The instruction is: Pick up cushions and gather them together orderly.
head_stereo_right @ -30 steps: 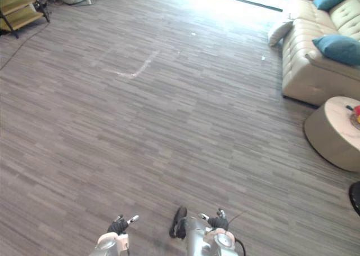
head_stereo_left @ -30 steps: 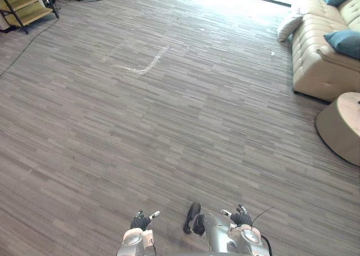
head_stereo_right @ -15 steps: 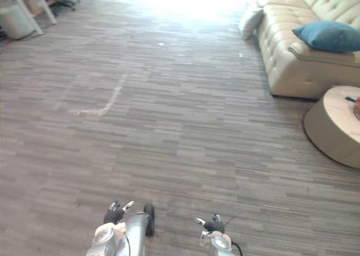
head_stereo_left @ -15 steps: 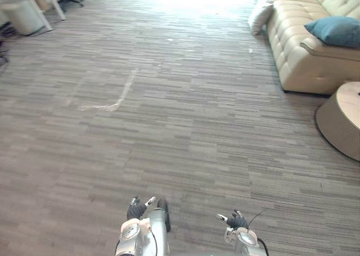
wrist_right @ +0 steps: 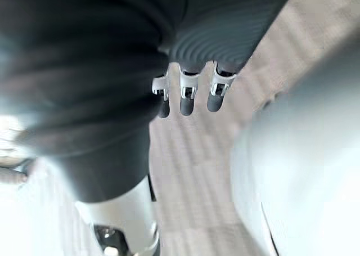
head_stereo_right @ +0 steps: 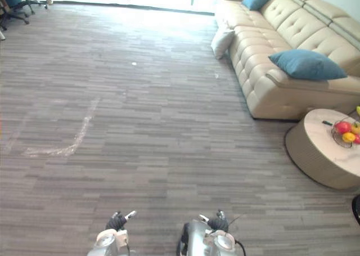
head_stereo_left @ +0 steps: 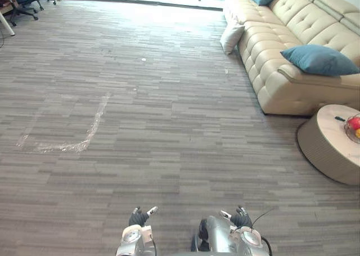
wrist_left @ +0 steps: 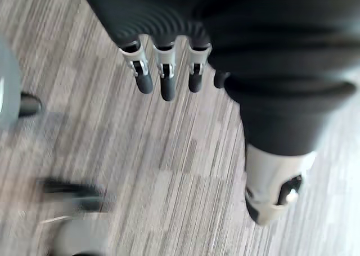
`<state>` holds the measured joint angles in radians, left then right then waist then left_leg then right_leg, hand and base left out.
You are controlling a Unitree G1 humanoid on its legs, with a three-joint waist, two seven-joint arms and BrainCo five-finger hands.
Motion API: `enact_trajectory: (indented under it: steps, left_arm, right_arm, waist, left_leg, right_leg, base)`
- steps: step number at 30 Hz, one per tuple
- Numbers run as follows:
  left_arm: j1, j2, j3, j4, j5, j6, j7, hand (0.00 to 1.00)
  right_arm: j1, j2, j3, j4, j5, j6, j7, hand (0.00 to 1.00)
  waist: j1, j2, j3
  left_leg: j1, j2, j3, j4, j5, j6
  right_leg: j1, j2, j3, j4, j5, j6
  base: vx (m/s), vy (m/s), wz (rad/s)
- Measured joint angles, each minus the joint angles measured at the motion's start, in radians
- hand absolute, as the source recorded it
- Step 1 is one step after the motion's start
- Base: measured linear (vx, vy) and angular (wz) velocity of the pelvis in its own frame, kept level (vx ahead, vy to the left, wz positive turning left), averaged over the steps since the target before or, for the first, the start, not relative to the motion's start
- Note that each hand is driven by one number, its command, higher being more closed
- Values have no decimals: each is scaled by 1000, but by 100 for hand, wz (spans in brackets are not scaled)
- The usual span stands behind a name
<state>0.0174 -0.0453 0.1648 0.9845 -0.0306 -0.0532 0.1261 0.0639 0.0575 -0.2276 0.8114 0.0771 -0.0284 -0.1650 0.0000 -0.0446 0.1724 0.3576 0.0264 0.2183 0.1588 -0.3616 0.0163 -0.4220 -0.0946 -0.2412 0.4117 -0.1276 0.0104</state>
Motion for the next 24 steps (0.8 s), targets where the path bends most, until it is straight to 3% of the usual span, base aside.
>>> enact_trajectory:
  steps: [1,2,3,4,5,6,7,8,10,12,14,16,17,18,19,20,21,23,24]
  left_arm:
    - [1,-1,0,1,0,0,-1,0]
    - [3,-11,2,9,9,0,-2,0]
    - [5,-17,-7,17,10,0,-4,0]
    - [4,-18,-4,18,11,1,-4,0]
    - [5,-17,8,18,11,4,-4,0]
    - [5,-14,15,16,11,4,-3,0]
    - [9,-11,36,3,11,4,-3,0]
    - [9,-11,43,-2,10,4,-3,0]
    - [13,-6,52,-53,10,0,-2,0]
    - [19,-12,52,-94,10,-8,-3,0]
    - [17,-15,56,-119,8,-17,-3,0]
    - [20,-15,66,-133,7,-28,-2,0]
    - [35,-15,80,-150,5,-29,-2,0]
    - [46,2,87,-151,4,-29,1,0]
    - [48,22,91,-148,4,-25,1,0]
    - [48,25,91,-146,4,-22,1,0]
    - [50,36,90,-144,4,-22,2,0]
    - [30,52,81,-110,5,-19,5,0]
    - [28,53,79,-98,6,-15,6,0]
  right_arm:
    - [-1,-2,0,0,0,1,1,0]
    - [0,-17,3,2,-2,3,3,0]
    - [-3,-33,0,1,-12,4,7,0]
    - [-6,-43,-3,-2,-19,6,8,0]
    - [-8,-53,0,-5,-19,9,9,0]
    - [-11,-59,6,-3,-18,10,8,0]
    - [-24,-61,7,17,-16,12,6,0]
    - [-28,-58,8,28,-15,12,6,0]
    - [-27,-41,42,46,6,18,7,0]
    - [-29,-18,46,58,13,17,5,0]
    - [-41,-11,48,77,13,20,1,0]
    - [-32,-6,49,82,13,21,-7,0]
    - [-31,-6,59,86,13,22,-10,0]
    - [-29,9,65,95,13,22,-12,0]
    - [-23,12,75,110,12,24,-9,0]
    - [-23,13,74,110,11,24,-10,0]
    - [-24,14,73,108,8,23,-10,0]
    - [-12,10,69,108,0,22,-8,0]
    - [-10,8,70,109,0,22,-6,0]
  waist:
    - [-2,0,-1]
    - [-12,15,-13]
    - [-13,54,-30]
    - [-14,74,-30]
    - [-15,99,-27]
    - [-11,108,-23]
    - [-11,124,-7]
    - [-9,121,-1]
    - [6,76,15]
    - [21,62,7]
    - [46,70,12]
    - [63,67,12]
    - [70,62,7]
    - [78,34,-14]
    - [81,13,-41]
    - [82,4,-45]
    - [88,-25,-58]
    - [74,-38,-44]
    - [68,-38,-42]
  left_leg:
    - [19,-1,-12,-6,-2,-4]
    - [40,16,-45,18,-1,-5]
    - [14,53,-79,116,7,-16]
    - [-35,77,-100,248,36,-59]
    - [-135,107,-128,479,142,-106]
    - [-191,129,-135,598,194,-129]
    - [-291,189,-109,814,173,-138]
    - [-314,205,-93,860,158,-133]
    - [-448,219,-32,919,91,-86]
    - [-610,203,17,761,53,-44]
    - [-723,160,10,543,70,-52]
    - [-759,118,-9,336,141,-79]
    - [-777,112,-8,291,238,-75]
    - [-778,98,11,325,288,-51]
    - [-781,95,36,370,253,-16]
    - [-776,93,47,379,238,-4]
    - [-746,75,87,392,195,27]
    - [-635,38,101,373,120,39]
    - [-605,29,101,366,106,39]
  right_leg:
    - [-4,3,14,15,42,-23]
    - [-21,1,28,114,79,-71]
    - [-24,10,-4,195,-3,-88]
    - [-9,16,-20,219,-52,-94]
    - [32,39,-23,211,-96,-101]
    - [65,54,-23,192,-110,-106]
    - [163,91,-22,129,-126,-111]
    - [202,99,-20,106,-129,-116]
    - [397,110,-4,-36,-137,-120]
    - [510,109,27,-146,-147,-101]
    - [592,95,70,-177,-185,-71]
    - [647,71,106,-191,-236,-40]
    - [686,58,145,-198,-280,-20]
    - [700,35,182,-210,-295,-24]
    - [696,8,228,-180,-269,-28]
    - [683,-3,240,-155,-256,-14]
    - [618,-36,286,-1,-207,37]
    - [458,-62,320,412,-49,119]
    - [431,-64,318,486,-42,116]
  base:
    - [619,-130,42]
    - [757,-179,46]
    - [900,-224,44]
    - [874,-226,20]
    - [728,-182,1]
    - [728,-151,-10]
    - [581,-94,-13]
    - [704,-107,-15]
    - [641,-93,-8]
    - [629,-5,-38]
    - [670,108,-60]
    - [562,210,-61]
    - [785,365,-91]
    - [854,388,-103]
    - [605,265,-74]
    - [732,338,-62]
    - [688,370,-40]
    - [723,382,-20]
    - [616,260,-4]
